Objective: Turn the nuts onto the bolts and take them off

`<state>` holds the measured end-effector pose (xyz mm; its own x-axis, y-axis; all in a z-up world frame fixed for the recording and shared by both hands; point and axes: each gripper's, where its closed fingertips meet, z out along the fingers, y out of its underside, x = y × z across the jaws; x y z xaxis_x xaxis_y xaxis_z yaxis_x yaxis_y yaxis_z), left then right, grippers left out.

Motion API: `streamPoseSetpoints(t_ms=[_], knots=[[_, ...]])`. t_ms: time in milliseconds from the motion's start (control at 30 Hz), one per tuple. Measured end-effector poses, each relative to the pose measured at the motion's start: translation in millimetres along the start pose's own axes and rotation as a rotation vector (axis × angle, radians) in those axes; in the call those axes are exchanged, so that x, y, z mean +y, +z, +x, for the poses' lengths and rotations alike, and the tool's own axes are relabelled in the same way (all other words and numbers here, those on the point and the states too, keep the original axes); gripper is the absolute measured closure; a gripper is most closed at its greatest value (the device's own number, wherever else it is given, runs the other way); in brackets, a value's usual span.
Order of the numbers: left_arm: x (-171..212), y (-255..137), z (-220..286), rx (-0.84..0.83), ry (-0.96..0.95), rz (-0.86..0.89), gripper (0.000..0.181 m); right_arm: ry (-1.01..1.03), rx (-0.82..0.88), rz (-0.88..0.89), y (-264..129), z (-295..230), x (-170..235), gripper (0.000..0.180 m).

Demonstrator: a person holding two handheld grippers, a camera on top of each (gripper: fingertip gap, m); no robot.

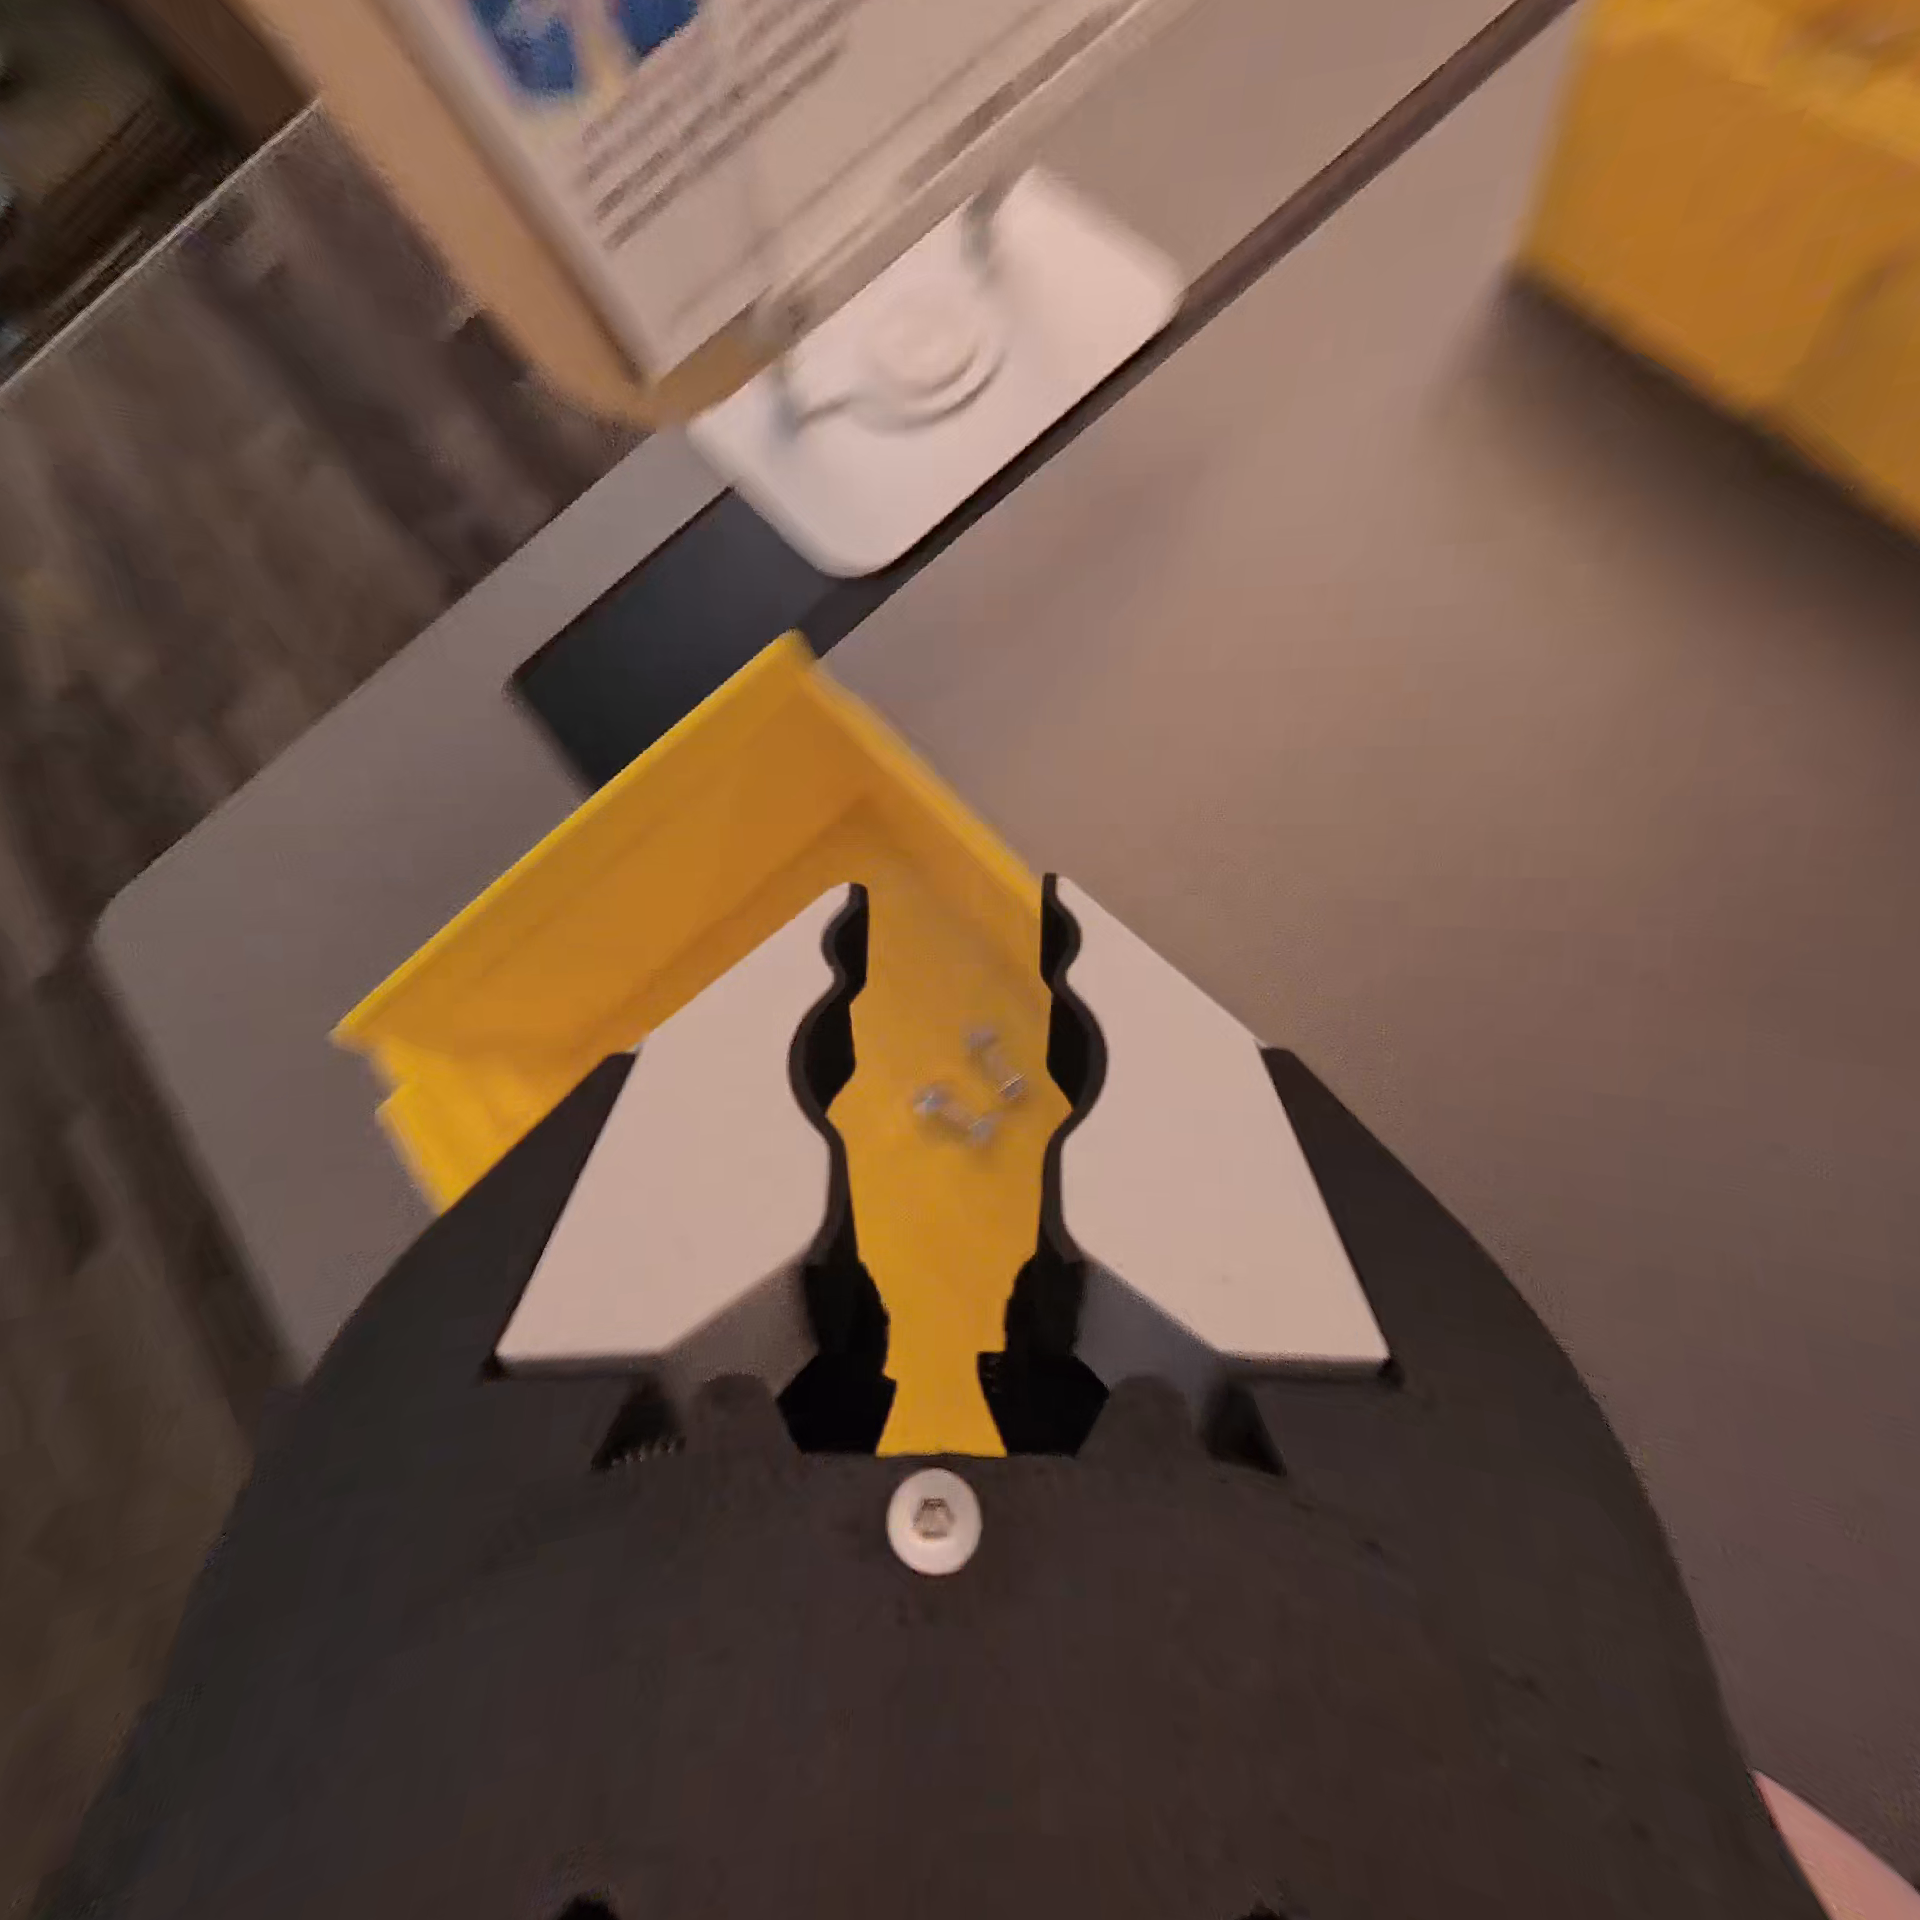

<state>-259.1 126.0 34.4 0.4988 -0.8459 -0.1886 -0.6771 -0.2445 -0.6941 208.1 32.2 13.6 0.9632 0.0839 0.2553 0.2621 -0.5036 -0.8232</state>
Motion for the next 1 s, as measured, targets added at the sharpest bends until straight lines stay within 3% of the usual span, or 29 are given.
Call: streamPoseSetpoints(t_ms=[100, 267, 333, 633, 1000], knots=[[45, 9, -37, -0.113, -0.091, -0.184, 0.153, -0.023, 0.004, 0.023, -6, -2, -6, 0.160], [104, 36, -28, 0.075, -0.469, -0.448, 0.160, -0.028, -0.021, 0.014, -5, -9, -6, 0.159], [119, 47, -20, 0.154, -0.573, -0.537, 0.172, -0.047, -0.022, -0.009, -2, -11, -1, 0.159], [159, 83, -5, 0.239, -0.628, -0.785, 0.171, -0.123, -0.056, -0.107, 13, -27, 14, 0.159], [169, 100, -2, 0.213, -0.685, -0.866, 0.165, -0.180, -0.065, -0.130, 14, -33, 16, 0.159]])
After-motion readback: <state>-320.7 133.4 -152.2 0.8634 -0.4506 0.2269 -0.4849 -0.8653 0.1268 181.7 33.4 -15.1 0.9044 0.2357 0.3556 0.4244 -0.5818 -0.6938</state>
